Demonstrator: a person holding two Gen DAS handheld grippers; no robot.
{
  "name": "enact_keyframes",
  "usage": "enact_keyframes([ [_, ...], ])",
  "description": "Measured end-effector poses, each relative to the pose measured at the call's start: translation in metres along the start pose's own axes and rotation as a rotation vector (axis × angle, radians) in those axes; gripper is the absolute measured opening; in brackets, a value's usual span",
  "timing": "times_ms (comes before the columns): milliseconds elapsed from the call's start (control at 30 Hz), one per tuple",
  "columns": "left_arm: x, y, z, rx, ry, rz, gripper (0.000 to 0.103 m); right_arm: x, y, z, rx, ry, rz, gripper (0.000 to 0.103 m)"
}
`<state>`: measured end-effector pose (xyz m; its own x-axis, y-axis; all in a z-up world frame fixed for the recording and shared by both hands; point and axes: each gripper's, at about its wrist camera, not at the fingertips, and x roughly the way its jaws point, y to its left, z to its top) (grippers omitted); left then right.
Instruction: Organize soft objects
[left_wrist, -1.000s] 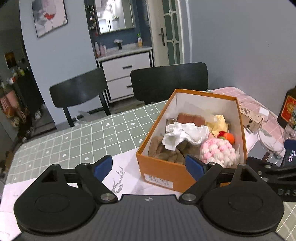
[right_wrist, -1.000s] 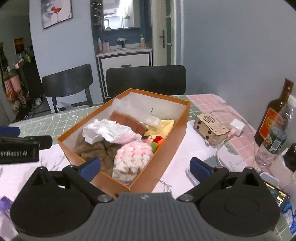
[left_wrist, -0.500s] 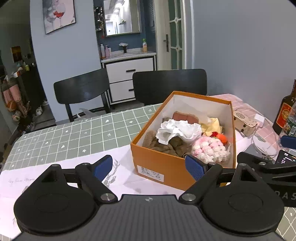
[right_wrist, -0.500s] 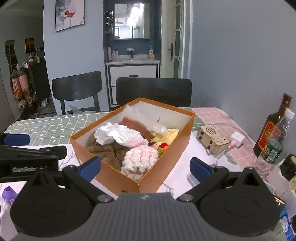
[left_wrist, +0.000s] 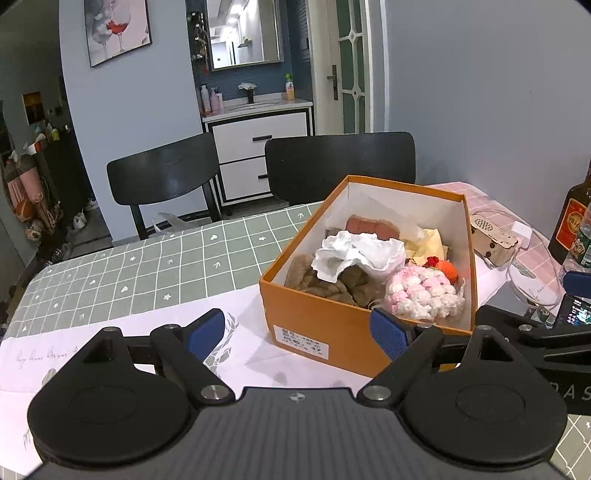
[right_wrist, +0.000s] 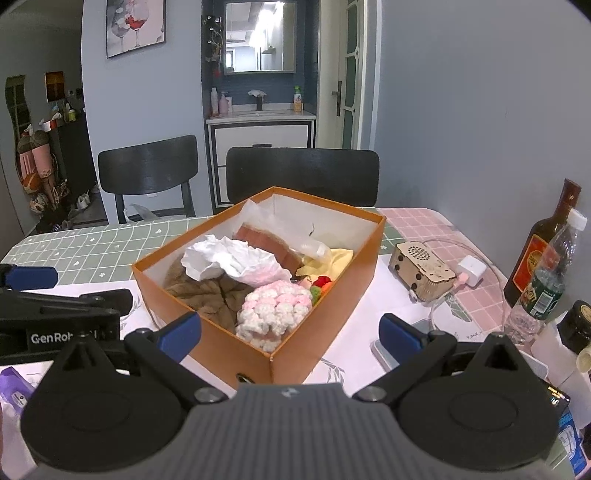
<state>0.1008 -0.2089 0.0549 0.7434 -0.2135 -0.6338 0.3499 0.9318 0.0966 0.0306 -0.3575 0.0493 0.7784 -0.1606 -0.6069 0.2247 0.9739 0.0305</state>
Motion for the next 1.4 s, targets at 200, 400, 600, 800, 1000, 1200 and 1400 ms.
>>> enact_keyframes([
  [200,-0.0004,-0.0009,-0.0004,0.007,-0.007,0.004,0.103,-0.0004,-0.0002,-0.0004,0.001,-0.002,0.001,0.100],
  [400,0.0004,-0.0002,-0.0006,0.004,-0.001,-0.005,0.103,0.0005,0.0004,-0.0006,-0.004,-0.001,-0.007,0.100],
  [600,0.0017,0.0018,-0.0013,-0.001,0.003,-0.019,0.103,0.0004,0.0013,-0.0016,-0.007,-0.008,-0.014,0.100],
  [800,0.0066,0.0012,-0.0021,-0.015,0.024,-0.025,0.103,-0.0011,0.0017,-0.0020,-0.007,-0.015,-0.013,0.100],
  [1000,0.0064,0.0008,-0.0023,-0.016,0.024,-0.025,0.103,-0.0009,0.0016,-0.0018,-0.007,-0.015,-0.016,0.100],
  [1200,0.0065,0.0005,-0.0017,-0.019,0.026,-0.031,0.103,-0.0006,0.0009,-0.0018,-0.004,-0.014,-0.017,0.100],
  [1400,0.0077,0.0003,-0.0022,-0.018,0.022,-0.031,0.103,0.0004,0.0013,-0.0027,-0.008,-0.011,-0.022,0.100],
])
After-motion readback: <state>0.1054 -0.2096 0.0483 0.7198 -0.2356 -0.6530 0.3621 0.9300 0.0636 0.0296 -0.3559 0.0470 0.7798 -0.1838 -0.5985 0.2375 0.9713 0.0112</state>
